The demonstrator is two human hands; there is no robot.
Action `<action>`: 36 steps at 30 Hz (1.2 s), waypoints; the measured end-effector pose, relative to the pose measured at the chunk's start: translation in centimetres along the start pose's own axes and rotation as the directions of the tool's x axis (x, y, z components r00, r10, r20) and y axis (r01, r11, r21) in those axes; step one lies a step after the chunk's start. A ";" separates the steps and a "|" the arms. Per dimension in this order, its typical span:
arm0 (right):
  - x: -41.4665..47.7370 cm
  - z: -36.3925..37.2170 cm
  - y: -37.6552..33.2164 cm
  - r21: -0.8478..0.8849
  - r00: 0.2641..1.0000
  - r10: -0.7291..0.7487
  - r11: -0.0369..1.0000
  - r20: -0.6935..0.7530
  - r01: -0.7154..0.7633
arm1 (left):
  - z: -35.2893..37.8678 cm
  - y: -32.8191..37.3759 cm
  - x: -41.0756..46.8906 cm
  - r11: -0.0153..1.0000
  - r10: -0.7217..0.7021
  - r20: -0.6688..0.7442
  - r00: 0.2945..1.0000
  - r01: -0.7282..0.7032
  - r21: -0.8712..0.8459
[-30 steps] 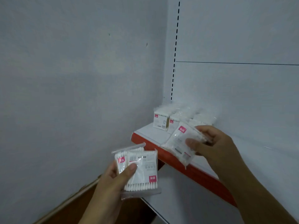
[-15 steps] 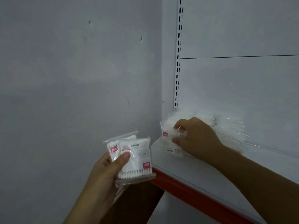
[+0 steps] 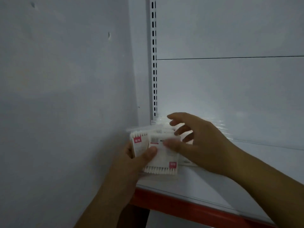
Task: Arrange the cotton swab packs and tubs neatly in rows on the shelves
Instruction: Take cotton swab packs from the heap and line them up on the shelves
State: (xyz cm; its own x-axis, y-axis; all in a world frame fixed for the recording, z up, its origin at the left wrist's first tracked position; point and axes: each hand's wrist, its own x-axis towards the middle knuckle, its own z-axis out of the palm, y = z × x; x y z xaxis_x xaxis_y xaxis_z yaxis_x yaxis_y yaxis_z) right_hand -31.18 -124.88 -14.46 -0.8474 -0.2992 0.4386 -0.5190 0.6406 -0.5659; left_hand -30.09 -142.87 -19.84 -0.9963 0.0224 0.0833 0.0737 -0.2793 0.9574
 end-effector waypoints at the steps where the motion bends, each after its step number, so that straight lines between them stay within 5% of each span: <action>1: -0.6 -0.1 -0.5 -0.061 0.997 0.026 0.998 0.068 -0.022 | 0.4 0.0 0.2 1.000 0.004 0.040 0.999 -0.004 0.002; 3: -1.6 -0.3 -0.6 -0.059 0.992 0.094 0.994 0.081 -0.089 | 1.2 -0.1 0.7 0.997 -0.020 0.109 0.994 0.028 -0.075; 7: -3.7 -3.5 1.6 0.295 0.953 0.300 0.916 -0.052 -0.272 | 1.4 -0.6 1.9 0.943 -0.136 0.188 0.973 0.186 -0.277; 11: -6.6 -5.8 3.6 0.532 0.876 0.464 0.780 -0.136 -0.330 | 1.3 -0.9 2.8 0.934 -0.131 0.179 0.975 0.182 -0.308; 15: -8.7 -5.1 6.4 0.622 0.786 0.582 0.699 -0.208 -0.353 | 1.5 -0.6 3.8 0.998 0.051 0.201 0.978 -0.045 -0.036; 18: -9.5 -3.5 7.7 0.628 0.727 0.637 0.681 -0.254 -0.377 | 2.2 -0.8 3.8 0.951 0.205 0.333 0.920 -0.268 0.155; 19: -9.8 -3.2 8.0 0.637 0.717 0.646 0.673 -0.261 -0.375 | 2.5 -1.2 3.7 0.890 0.282 0.361 0.889 -0.382 0.247; 21: -10.1 -3.1 8.0 0.680 0.717 0.645 0.652 -0.264 -0.336 | 3.2 -2.3 3.9 0.597 0.444 0.386 0.808 -0.589 0.545; 23: -10.3 -3.1 8.2 0.696 0.712 0.646 0.645 -0.276 -0.315 | 3.6 -3.6 4.3 0.381 0.530 0.373 0.761 -0.607 0.697; 26: -10.0 -2.6 8.4 0.581 0.742 0.603 0.729 -0.293 -0.363 | 3.7 -5.3 5.1 0.216 0.578 0.393 0.715 -0.598 0.772; 29: -9.5 -0.9 9.0 0.229 0.815 0.465 0.884 -0.346 -0.408 | 3.2 -6.0 5.8 0.101 0.562 0.412 0.717 -0.554 0.826; 32: -9.1 0.1 9.7 -0.182 0.844 0.343 0.877 -0.412 -0.445 | 2.7 -5.5 6.1 0.123 0.524 0.414 0.744 -0.547 0.828; 34: -9.1 0.3 10.3 -0.262 0.831 0.359 0.830 -0.424 -0.493 | 2.3 -5.0 5.9 0.158 0.518 0.403 0.754 -0.548 0.821; 36: -9.2 0.3 10.2 -0.238 0.836 0.359 0.844 -0.415 -0.481 | 1.6 -4.4 5.7 0.306 0.457 0.335 0.824 -0.499 0.811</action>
State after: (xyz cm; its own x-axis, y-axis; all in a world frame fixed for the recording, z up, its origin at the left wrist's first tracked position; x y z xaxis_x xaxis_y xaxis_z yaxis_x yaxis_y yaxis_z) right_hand -28.69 -115.83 -24.44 -0.8483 0.2737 0.4533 -0.0039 0.8528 -0.5223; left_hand -36.05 -140.01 -23.12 -0.7726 0.2122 0.5984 0.5559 0.6814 0.4761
